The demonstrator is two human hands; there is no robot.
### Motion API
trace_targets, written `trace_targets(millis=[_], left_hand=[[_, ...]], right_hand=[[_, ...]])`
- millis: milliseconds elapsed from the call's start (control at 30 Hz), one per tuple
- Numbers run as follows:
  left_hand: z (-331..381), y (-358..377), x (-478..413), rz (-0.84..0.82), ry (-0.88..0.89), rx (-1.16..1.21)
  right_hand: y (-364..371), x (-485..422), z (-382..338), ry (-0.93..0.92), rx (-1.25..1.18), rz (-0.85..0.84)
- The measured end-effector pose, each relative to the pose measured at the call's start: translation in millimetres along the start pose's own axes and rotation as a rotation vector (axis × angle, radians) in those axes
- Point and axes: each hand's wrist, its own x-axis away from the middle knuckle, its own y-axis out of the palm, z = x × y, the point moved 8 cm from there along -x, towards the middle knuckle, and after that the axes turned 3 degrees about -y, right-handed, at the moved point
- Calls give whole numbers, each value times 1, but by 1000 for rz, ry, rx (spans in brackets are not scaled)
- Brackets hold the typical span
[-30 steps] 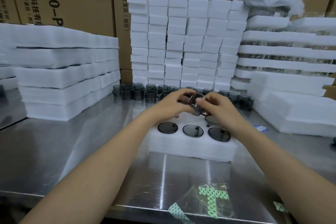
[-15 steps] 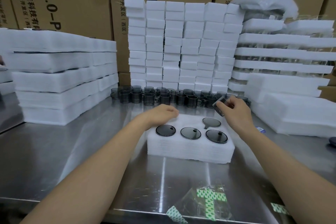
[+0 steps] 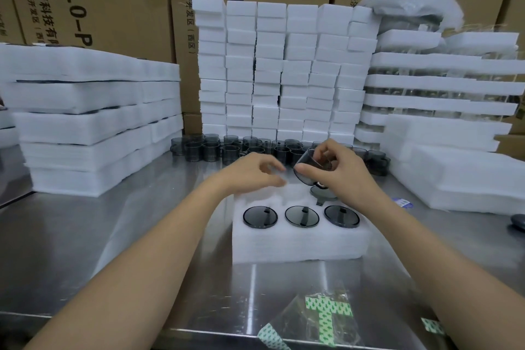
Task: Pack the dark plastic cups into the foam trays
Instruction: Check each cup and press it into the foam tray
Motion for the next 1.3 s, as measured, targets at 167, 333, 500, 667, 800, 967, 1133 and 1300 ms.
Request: trace_targets(millis=[167,333,500,667,800,967,1133,1300], left_hand=[[40,14,6,12,232,138],[41,3,10,23,272,181],[14,2,8,-152,92,151],[3,2,9,-235,114,201],[-5,2,8,-301,89,224],[-5,6,9,-380,83,197],[-4,5,9,-358,72,147],[0,4,12,-364,61,152]], right_hand=[[7,5,-10,40,35,21],[9,2,-7,113,-252,-75],[15,2,-5,95,-148,-191],[22,4,-3,76,-88,-254],[24,5,-5,52,-120,-253],[29,5,0,44,-112,-302],[31,4,1,20,-56,-282],[32,3,2,15,-47,-308]])
